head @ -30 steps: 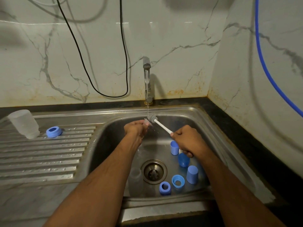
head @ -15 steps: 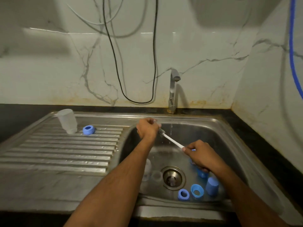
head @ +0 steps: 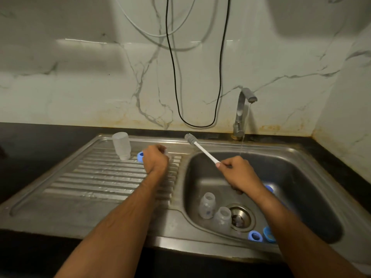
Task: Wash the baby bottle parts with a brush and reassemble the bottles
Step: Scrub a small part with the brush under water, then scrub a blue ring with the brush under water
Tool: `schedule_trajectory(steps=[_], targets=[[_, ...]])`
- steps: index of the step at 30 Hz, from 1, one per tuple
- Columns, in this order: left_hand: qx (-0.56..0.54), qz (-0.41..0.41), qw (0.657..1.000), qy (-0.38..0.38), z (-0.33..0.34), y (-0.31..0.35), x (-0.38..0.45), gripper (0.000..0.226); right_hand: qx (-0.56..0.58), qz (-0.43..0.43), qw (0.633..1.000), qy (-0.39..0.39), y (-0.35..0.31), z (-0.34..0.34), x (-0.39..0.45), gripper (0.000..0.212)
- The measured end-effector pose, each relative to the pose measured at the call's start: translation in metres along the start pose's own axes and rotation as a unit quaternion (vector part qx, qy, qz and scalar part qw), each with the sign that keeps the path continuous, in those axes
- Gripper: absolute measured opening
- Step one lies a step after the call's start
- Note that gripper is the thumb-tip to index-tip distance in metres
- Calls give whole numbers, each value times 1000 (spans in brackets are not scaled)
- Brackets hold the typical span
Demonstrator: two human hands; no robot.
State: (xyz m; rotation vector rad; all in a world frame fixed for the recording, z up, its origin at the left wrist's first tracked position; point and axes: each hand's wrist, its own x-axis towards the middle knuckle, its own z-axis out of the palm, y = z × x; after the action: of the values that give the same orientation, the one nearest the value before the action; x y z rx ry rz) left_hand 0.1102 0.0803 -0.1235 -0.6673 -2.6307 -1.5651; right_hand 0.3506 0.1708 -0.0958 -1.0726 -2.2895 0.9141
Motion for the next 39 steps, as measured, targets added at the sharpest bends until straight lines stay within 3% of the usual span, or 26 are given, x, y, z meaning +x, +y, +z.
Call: schedule_trajectory(steps=[7,21,28,34,39], targets=[[14,14,1000,-7,-18,-16,17,18,19,-12,1000,13,-24,35,9,26],[45,20,999,14,-13,-19,19,20,38,14,999,11,-6,44,15,26],[41,8,999,24,-20,-17,17,32,48,26,998,13,-4,34,10,26],[27,17,998,51,-28,0,9,34,22,39,999,-4,-1,11,2,26],[5,32,999,28,-9,26,-10,28,-21,62,998,15,24,-25,-13,23]])
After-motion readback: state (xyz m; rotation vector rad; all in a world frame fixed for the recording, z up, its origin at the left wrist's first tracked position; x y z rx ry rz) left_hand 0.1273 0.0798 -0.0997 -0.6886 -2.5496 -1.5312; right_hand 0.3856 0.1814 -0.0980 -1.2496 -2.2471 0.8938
